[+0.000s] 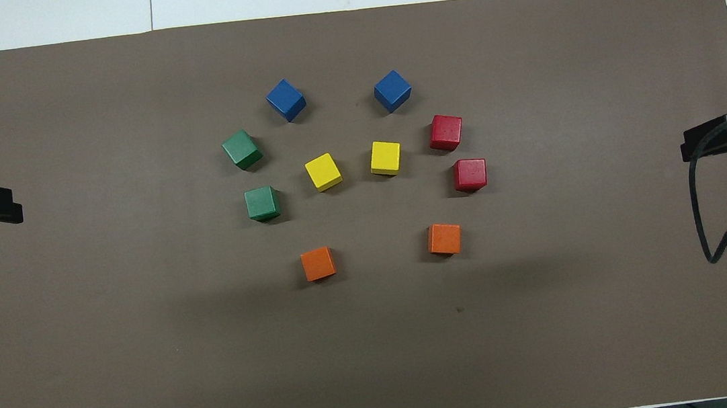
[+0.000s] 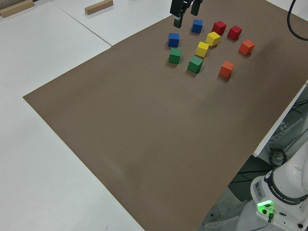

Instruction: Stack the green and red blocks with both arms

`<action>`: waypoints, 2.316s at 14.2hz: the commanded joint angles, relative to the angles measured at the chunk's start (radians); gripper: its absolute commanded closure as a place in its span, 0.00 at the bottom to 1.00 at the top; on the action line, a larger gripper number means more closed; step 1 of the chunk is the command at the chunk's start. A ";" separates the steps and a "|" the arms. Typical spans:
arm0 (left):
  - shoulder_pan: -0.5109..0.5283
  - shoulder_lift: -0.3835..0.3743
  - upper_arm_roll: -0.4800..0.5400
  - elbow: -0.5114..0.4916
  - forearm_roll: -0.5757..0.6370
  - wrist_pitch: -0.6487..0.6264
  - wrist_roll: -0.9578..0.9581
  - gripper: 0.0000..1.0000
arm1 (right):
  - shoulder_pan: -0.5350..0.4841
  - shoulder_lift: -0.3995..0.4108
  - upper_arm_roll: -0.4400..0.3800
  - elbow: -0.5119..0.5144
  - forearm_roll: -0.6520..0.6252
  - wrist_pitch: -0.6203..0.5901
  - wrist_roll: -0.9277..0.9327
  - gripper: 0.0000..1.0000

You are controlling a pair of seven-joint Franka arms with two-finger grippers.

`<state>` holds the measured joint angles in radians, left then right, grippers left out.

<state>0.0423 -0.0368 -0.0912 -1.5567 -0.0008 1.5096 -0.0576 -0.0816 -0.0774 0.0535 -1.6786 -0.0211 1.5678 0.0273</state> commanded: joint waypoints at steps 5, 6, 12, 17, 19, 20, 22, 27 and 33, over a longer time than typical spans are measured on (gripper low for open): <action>-0.013 -0.028 0.005 -0.049 -0.015 0.023 0.002 0.00 | 0.054 0.028 0.017 -0.042 0.018 0.106 0.092 0.00; -0.013 -0.032 0.005 -0.060 -0.015 0.030 0.004 0.00 | 0.075 0.054 0.017 -0.044 0.018 0.132 0.117 0.00; -0.016 -0.038 0.005 -0.069 -0.015 0.037 -0.002 0.00 | 0.236 0.188 0.019 -0.122 0.020 0.357 0.316 0.00; -0.103 -0.058 0.002 -0.139 -0.036 0.131 -0.183 0.00 | 0.293 0.271 0.017 -0.156 0.020 0.515 0.379 0.00; -0.177 -0.060 0.001 -0.201 -0.036 0.214 -0.316 0.00 | 0.299 0.277 0.019 -0.168 0.020 0.528 0.379 0.00; -0.194 -0.051 0.001 -0.222 -0.036 0.248 -0.361 0.00 | 0.301 0.277 0.017 -0.182 0.020 0.541 0.391 0.00; -0.226 -0.043 -0.001 -0.267 -0.045 0.316 -0.373 0.00 | 0.301 0.283 0.019 -0.196 0.020 0.554 0.402 0.00; -0.333 0.096 0.001 -0.305 -0.050 0.447 -0.373 0.00 | 0.321 0.286 0.019 -0.240 0.020 0.584 0.442 0.00; -0.384 0.230 0.002 -0.350 -0.036 0.616 -0.369 0.00 | 0.333 0.309 0.017 -0.276 0.020 0.646 0.456 0.00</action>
<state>-0.3210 0.1679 -0.1062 -1.8943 -0.0362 2.0800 -0.4282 0.2472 0.2283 0.0744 -1.9259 -0.0149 2.1729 0.4661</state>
